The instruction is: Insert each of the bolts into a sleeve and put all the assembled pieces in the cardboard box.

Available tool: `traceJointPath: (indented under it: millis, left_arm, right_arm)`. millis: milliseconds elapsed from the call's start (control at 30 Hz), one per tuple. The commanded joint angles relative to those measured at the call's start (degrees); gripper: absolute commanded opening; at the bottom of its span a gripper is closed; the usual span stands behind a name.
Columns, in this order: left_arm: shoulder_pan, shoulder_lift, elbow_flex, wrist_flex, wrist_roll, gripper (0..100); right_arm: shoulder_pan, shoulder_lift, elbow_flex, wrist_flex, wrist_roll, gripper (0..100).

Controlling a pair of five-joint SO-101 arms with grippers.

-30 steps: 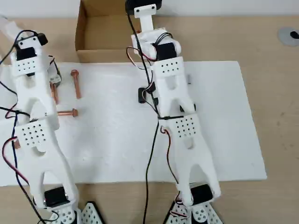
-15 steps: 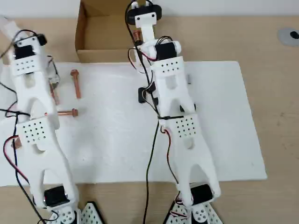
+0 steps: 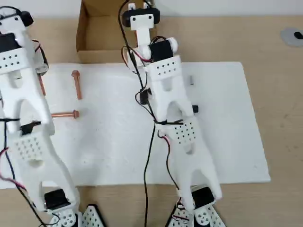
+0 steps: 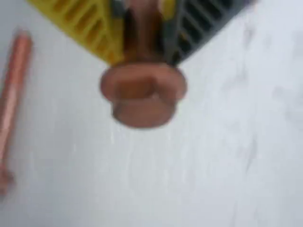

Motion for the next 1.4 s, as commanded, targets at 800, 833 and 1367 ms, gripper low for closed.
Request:
traceJointPath:
  millis: [800, 833, 1367]
  left_arm:
    - [0.44, -65.71, 71.91, -21.63, -3.08, 1]
    - [0.44, -66.59, 72.53, -21.63, -3.08, 1]
    - [0.53, -80.92, 82.64, -24.44, -2.81, 1]
  right_arm:
    - [-1.01, -36.18, 41.63, 1.23, -0.44, 11.3]
    - [-1.01, -38.55, 45.32, 1.23, -0.44, 13.8]
    - [-4.35, -46.20, 75.82, -23.38, -0.09, 37.9]
